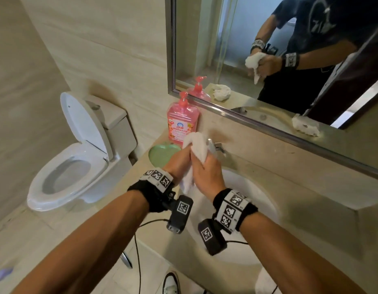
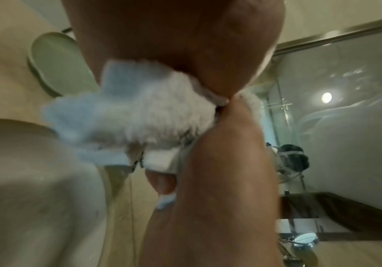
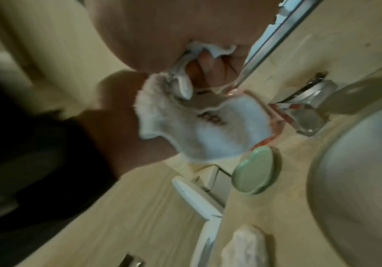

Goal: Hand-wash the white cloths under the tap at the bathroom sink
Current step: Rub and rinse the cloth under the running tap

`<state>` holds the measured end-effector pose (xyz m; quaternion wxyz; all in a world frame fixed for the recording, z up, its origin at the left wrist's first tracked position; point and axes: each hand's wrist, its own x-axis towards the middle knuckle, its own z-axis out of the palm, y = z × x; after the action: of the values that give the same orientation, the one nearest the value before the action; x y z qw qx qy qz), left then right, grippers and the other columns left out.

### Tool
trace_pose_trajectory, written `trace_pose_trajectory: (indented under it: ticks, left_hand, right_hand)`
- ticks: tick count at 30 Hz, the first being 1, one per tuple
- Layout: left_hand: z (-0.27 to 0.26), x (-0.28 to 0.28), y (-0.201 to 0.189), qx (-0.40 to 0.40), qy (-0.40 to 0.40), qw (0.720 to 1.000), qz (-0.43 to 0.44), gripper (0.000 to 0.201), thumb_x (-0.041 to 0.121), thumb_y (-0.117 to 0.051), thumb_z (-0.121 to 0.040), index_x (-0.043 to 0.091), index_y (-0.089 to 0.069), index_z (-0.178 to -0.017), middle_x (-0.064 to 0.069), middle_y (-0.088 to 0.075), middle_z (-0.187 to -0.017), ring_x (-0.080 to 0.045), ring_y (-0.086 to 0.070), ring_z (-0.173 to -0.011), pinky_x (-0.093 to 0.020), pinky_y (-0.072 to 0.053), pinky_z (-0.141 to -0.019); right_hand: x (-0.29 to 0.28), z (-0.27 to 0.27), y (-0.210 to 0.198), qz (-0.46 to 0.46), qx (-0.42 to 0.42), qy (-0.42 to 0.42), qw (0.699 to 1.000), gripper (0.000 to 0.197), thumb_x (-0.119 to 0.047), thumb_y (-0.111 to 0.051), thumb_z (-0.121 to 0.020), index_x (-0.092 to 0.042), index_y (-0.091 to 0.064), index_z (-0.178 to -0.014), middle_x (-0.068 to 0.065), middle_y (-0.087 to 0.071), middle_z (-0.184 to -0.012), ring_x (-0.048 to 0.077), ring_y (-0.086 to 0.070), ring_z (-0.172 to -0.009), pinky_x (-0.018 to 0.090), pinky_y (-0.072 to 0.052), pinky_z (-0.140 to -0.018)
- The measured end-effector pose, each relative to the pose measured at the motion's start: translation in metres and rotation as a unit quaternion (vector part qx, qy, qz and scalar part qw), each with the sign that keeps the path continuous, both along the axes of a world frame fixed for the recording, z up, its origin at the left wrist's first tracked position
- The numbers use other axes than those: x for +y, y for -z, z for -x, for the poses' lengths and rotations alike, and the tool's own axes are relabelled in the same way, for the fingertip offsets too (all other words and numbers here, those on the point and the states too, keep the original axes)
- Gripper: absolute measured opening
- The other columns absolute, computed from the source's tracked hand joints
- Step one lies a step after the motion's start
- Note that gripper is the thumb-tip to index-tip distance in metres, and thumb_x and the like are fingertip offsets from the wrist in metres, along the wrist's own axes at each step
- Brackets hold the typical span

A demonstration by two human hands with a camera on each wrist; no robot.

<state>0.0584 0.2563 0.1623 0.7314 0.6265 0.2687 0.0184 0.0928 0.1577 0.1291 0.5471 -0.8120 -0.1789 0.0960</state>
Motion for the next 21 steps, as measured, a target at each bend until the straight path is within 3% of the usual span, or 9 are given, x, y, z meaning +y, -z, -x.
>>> trace_pose_trajectory:
  ticks: [2, 4, 6, 8, 9, 12, 14, 18, 21]
  left_hand:
    - [0.007, -0.003, 0.013, 0.033, 0.062, 0.995, 0.072, 0.041, 0.041, -0.049, -0.099, 0.005, -0.064, -0.110, -0.018, -0.069, -0.105, -0.033, -0.066, -0.094, -0.044, -0.052, -0.090]
    - [0.009, -0.007, 0.028, 0.068, 0.169, 0.979, 0.094, 0.047, 0.045, -0.048, -0.099, 0.003, -0.064, -0.113, -0.014, -0.070, -0.100, -0.029, -0.066, -0.090, -0.045, -0.051, -0.093]
    - [0.003, -0.005, 0.041, 0.121, 0.279, 0.951, -0.065, 0.047, 0.046, -0.049, -0.098, 0.005, -0.063, -0.119, -0.012, -0.070, -0.110, -0.027, -0.067, -0.099, -0.043, -0.048, -0.101]
    - [-0.005, 0.004, 0.058, 0.158, 0.351, 0.873, -0.299, 0.046, 0.045, -0.056, -0.096, 0.008, -0.062, -0.122, -0.009, -0.067, -0.117, -0.026, -0.064, -0.105, -0.034, -0.048, -0.094]
    - [-0.007, 0.009, 0.069, 0.155, 0.355, 0.852, -0.353, 0.044, 0.043, -0.062, -0.092, 0.010, -0.062, -0.121, -0.008, -0.067, -0.117, -0.026, -0.063, -0.105, -0.032, -0.047, -0.089]
    - [-0.012, 0.015, 0.101, 0.151, 0.311, 0.880, -0.326, 0.051, 0.052, -0.073, -0.080, 0.016, -0.065, -0.115, -0.001, -0.069, -0.109, -0.022, -0.064, -0.100, -0.030, -0.046, -0.084]
    - [-0.020, 0.009, 0.118, 0.168, 0.279, 0.902, -0.284, 0.057, 0.065, -0.060, -0.084, 0.015, -0.068, -0.109, -0.004, -0.071, -0.104, -0.023, -0.066, -0.097, -0.037, -0.051, -0.089]
    - [-0.045, -0.013, 0.142, 0.172, 0.251, 0.904, -0.301, 0.043, 0.053, -0.040, -0.099, 0.015, -0.059, -0.108, -0.007, -0.065, -0.109, -0.025, -0.060, -0.092, -0.033, -0.047, -0.082]
    - [-0.062, -0.025, 0.150, 0.182, 0.243, 0.905, -0.297, 0.039, 0.043, -0.038, -0.103, 0.009, -0.057, -0.106, -0.014, -0.064, -0.107, -0.030, -0.065, -0.087, -0.038, -0.054, -0.077]
  right_hand:
    - [-0.010, -0.013, 0.012, 0.047, 0.018, 0.000, 0.999, 0.039, -0.044, -0.051, -0.099, -0.011, -0.069, -0.105, 0.004, -0.072, -0.090, 0.019, -0.069, -0.083, 0.030, -0.054, -0.070]
    - [-0.032, -0.031, 0.026, 0.114, 0.050, -0.039, 0.991, 0.029, -0.034, -0.050, -0.101, -0.013, -0.070, -0.104, 0.002, -0.071, -0.090, 0.021, -0.068, -0.084, 0.030, -0.052, -0.072]
    - [-0.059, -0.039, 0.042, 0.181, 0.061, -0.111, 0.975, 0.022, -0.029, -0.050, -0.098, -0.020, -0.066, -0.111, -0.001, -0.070, -0.100, 0.018, -0.066, -0.091, 0.031, -0.051, -0.073]
    - [-0.086, -0.047, 0.060, 0.226, 0.051, -0.150, 0.961, 0.026, -0.028, -0.053, -0.092, -0.022, -0.061, -0.116, -0.002, -0.068, -0.108, 0.019, -0.063, -0.096, 0.031, -0.048, -0.075]
    - [-0.100, -0.053, 0.069, 0.245, 0.057, -0.156, 0.955, 0.027, -0.026, -0.056, -0.090, -0.021, -0.059, -0.117, -0.001, -0.068, -0.109, 0.020, -0.062, -0.096, 0.033, -0.048, -0.075]
    - [-0.130, -0.074, 0.088, 0.304, 0.098, -0.211, 0.924, 0.044, -0.047, -0.070, -0.082, -0.026, -0.058, -0.119, -0.007, -0.067, -0.109, 0.013, -0.061, -0.094, 0.028, -0.047, -0.072]
    - [-0.136, -0.091, 0.097, 0.321, 0.120, -0.228, 0.911, 0.045, -0.065, -0.060, -0.085, -0.029, -0.063, -0.112, -0.009, -0.069, -0.106, 0.011, -0.063, -0.094, 0.028, -0.048, -0.075]
    - [-0.115, -0.139, 0.106, 0.252, 0.098, -0.162, 0.949, 0.030, -0.033, -0.049, -0.103, -0.022, -0.068, -0.124, -0.004, -0.069, -0.123, 0.016, -0.062, -0.115, 0.035, -0.047, -0.101]
    - [-0.085, -0.164, 0.108, 0.212, 0.100, -0.167, 0.958, 0.037, -0.029, -0.044, -0.106, -0.022, -0.058, -0.140, -0.006, -0.066, -0.122, -0.001, -0.060, -0.093, 0.011, -0.045, -0.079]
